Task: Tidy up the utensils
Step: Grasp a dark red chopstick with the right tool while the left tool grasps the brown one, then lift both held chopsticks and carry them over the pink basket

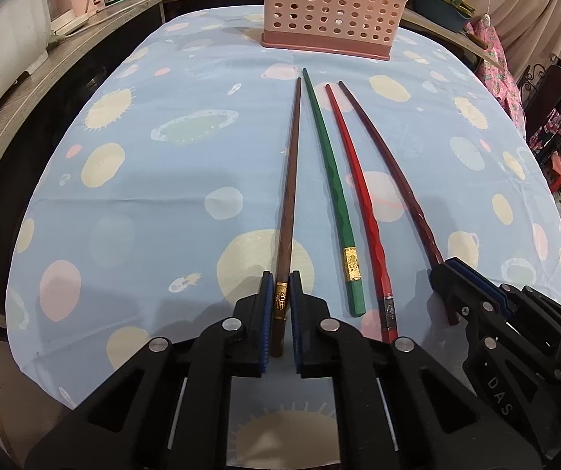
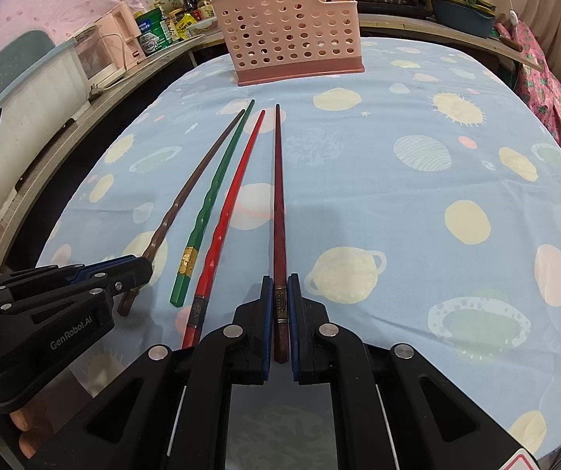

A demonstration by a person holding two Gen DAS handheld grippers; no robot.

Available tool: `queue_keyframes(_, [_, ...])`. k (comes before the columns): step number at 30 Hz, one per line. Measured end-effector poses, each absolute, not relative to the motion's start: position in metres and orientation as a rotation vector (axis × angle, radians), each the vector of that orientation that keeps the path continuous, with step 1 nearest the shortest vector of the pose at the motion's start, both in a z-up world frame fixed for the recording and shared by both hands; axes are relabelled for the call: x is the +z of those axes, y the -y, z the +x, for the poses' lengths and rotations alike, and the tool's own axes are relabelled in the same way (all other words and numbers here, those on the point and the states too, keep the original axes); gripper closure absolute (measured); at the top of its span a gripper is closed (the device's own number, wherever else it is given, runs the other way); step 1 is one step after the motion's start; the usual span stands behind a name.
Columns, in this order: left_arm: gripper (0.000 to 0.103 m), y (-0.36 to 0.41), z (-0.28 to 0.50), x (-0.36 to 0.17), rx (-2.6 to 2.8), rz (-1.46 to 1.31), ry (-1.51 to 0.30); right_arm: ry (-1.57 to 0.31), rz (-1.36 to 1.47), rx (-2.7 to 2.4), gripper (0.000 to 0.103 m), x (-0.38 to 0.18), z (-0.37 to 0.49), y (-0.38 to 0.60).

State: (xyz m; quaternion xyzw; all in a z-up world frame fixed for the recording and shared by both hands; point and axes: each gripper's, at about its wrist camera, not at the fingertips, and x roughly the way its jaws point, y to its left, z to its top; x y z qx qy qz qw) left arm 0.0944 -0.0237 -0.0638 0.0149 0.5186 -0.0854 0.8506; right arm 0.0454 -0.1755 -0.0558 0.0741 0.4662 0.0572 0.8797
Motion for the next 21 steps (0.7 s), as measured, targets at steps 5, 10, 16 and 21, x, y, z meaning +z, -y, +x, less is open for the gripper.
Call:
queue_keyframes(5, [0.095, 0.023, 0.095, -0.061, -0.176, 0.029, -1.088, -0.966, 0.168, 0.120, 0.096, -0.052, 0.046, 0.179])
queue_keyframes(10, [0.095, 0.020, 0.097, -0.053, -0.180, 0.018, -1.078, -0.948, 0.180, 0.118, 0.096, -0.044, 0.047, 0.183])
queue_keyframes(16, [0.095, 0.017, 0.100, -0.036, -0.188, -0.008, -1.050, -0.912, 0.224, 0.120, 0.096, -0.026, 0.051, 0.193])
queue_keyframes(21, [0.096, 0.013, 0.106, -0.012, -0.195, -0.034, -1.008, -0.850, 0.244, 0.115, 0.096, -0.001, 0.056, 0.205])
